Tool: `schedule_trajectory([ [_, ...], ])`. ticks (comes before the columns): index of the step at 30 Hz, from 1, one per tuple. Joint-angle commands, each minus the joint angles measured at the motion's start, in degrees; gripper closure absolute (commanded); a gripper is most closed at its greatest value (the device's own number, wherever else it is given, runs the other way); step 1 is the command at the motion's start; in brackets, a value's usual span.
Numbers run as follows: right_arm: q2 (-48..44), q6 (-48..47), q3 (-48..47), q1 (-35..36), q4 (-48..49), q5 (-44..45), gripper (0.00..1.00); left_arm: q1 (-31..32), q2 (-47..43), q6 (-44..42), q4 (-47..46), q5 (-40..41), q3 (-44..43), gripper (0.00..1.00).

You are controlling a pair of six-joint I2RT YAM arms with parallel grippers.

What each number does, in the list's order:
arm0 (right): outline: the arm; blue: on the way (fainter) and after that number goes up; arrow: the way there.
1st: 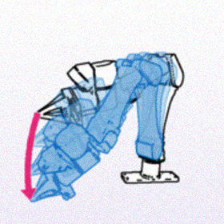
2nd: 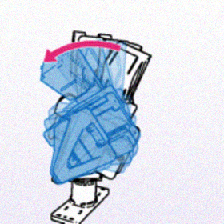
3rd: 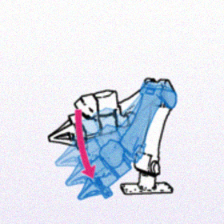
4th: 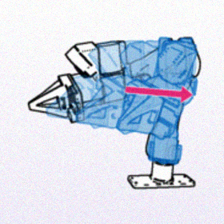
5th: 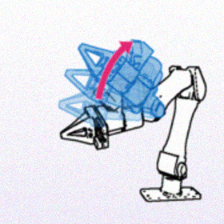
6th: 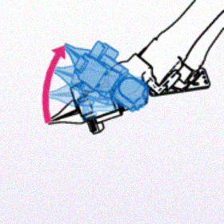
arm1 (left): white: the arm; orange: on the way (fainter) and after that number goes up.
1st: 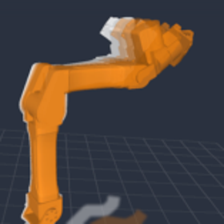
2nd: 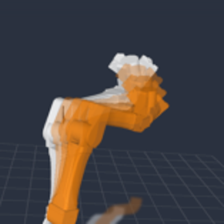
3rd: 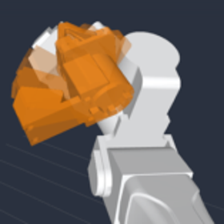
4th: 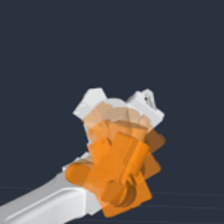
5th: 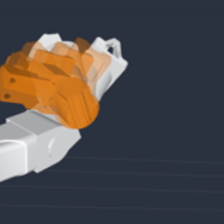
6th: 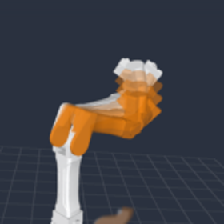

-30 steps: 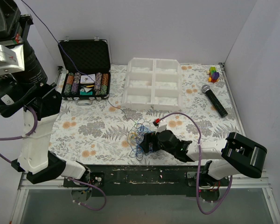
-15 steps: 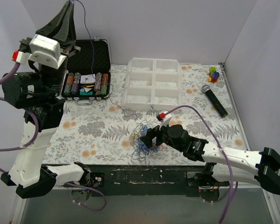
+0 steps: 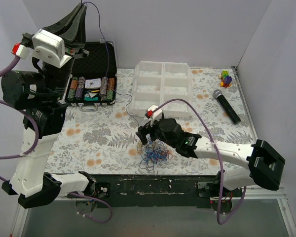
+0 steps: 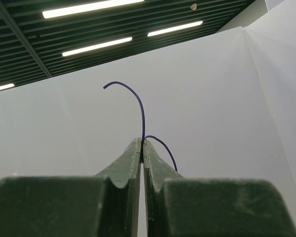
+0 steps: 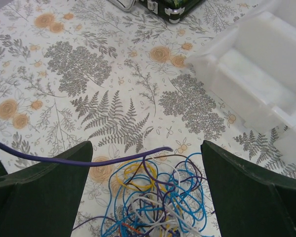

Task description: Untangle the cables

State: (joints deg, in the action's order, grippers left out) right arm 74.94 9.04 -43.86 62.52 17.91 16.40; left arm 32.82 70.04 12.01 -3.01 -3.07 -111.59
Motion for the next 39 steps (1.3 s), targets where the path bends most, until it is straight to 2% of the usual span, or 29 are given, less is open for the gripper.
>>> schedule_trajectory([
  [1,3.7,-3.1,-4.3,-1.6,3.1,0.4,0.00,-0.1,-1.5,1.2,2.1,-0.4,-1.7,1.00],
  [7,4.5,-0.8,-4.8,-1.9,5.4,-1.7,0.00,-0.1,-2.9,4.9,6.7,0.3,-0.5,1.00],
  [12,2.7,0.2,-3.3,-2.1,7.7,-3.8,0.00,-0.1,-6.2,7.9,7.8,-0.4,5.8,1.00],
  [20,1.7,1.4,-0.5,-2.6,12.9,-4.5,0.00,-0.1,-4.7,10.0,9.9,-0.8,2.2,1.00],
  [26,5.3,3.3,-6.6,-2.6,3.3,2.2,0.00,-0.1,-4.6,9.5,10.3,-0.5,1.6,1.00],
  [29,5.5,5.0,-9.2,-3.1,-3.0,-0.2,0.00,-0.1,-5.0,9.5,10.2,-0.9,2.5,1.00],
  [31,4.3,5.5,-8.5,-3.4,-3.2,-3.6,0.00,-0.1,-5.4,9.5,10.3,-1.1,3.3,1.00],
  [39,-5.0,7.2,-1.7,-3.5,-0.3,-5.6,0.00,-0.1,-5.4,9.0,10.2,-1.4,4.1,1.00],
])
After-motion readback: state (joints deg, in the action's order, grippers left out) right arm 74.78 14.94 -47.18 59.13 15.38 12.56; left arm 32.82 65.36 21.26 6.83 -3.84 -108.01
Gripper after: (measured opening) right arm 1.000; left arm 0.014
